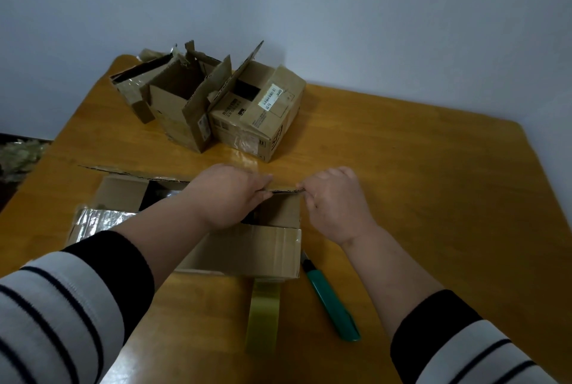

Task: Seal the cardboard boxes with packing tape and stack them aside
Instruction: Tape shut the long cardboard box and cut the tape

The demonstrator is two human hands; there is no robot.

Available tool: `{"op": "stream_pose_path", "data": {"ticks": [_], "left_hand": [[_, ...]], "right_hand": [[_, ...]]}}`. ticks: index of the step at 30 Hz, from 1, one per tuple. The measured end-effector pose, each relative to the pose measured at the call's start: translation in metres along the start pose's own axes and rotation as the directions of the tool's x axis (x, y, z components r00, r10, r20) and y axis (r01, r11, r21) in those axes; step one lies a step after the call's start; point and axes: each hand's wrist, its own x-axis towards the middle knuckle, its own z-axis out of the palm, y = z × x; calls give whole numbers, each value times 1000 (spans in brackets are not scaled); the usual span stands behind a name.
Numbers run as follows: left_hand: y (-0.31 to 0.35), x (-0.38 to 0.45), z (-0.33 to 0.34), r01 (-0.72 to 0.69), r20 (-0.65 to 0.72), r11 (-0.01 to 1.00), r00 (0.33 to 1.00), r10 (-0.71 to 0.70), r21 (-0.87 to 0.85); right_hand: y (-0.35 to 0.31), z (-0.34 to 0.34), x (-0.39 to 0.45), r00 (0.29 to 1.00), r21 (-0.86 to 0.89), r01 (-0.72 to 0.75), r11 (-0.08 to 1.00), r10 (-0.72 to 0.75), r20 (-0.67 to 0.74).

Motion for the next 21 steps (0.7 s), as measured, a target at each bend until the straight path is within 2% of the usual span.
{"op": "stream_pose_path", "data": {"ticks": [4, 8, 11, 13, 16, 18, 19, 21], "left_hand": [[7, 0, -4, 62, 165, 997, 984, -68, 46], [7, -2, 6, 70, 201, 998, 977, -67, -7], [-9, -17, 13, 26, 213, 995, 977, -4, -101], [-24, -30, 16, 44, 247, 982, 969, 4, -185], [-49, -42, 19, 186, 164, 922, 977, -137, -339], [-64, -47, 24, 282, 78, 922, 959, -271, -264], [-70, -49, 27, 325, 68, 925, 946, -318, -197], [-77, -57, 36, 382, 100, 920, 922, -374, -90]], "right_hand": [[-5, -1, 0, 999, -51, 3, 999, -1, 34], [-9, 4, -2, 999, -81, 30, 996, -28, 21], [-7, 6, -10, 984, -97, 52, 994, -34, 176], [-5, 4, -17, 968, -93, 40, 995, -15, 252], [-10, 1, -23, 987, -71, -56, 996, 66, 145], [-23, 3, -21, 992, -38, -86, 996, 89, 88], [-30, 5, -19, 989, -9, -83, 997, 83, 122], [-41, 16, -15, 958, 9, -61, 998, 55, 282]]}}
